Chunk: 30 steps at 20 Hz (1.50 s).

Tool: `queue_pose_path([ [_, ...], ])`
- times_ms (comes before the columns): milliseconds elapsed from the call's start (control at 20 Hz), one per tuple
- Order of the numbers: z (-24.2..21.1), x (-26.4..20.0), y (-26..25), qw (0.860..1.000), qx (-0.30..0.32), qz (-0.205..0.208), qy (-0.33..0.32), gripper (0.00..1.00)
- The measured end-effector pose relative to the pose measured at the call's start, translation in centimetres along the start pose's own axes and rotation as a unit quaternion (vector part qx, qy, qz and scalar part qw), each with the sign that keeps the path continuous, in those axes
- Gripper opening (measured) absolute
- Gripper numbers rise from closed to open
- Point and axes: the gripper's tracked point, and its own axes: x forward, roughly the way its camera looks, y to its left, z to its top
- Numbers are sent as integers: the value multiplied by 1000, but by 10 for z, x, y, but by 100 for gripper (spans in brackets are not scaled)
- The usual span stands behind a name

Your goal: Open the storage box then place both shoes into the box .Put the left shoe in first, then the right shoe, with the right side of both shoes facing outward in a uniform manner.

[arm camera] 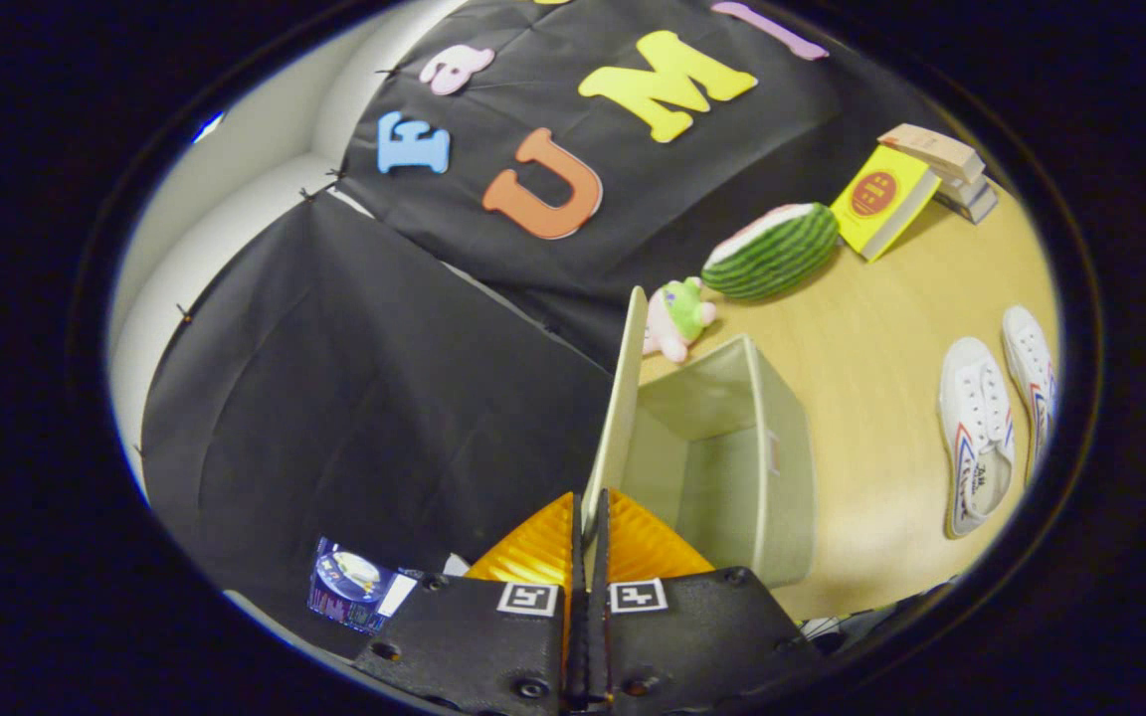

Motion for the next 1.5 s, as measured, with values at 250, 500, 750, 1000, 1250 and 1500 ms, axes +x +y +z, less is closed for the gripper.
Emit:
queue_pose_path([
  [250,-5,36,78,993,-108,36,23,6],
  [500,-38,84,126,977,-198,53,60,10],
  [750,-49,99,157,956,-279,72,57,33],
  [1000,-35,92,145,951,-307,39,28,77],
  [1250,2,65,99,949,-314,-38,-9,85],
  [1500,44,4,22,935,-320,-150,-42,86],
])
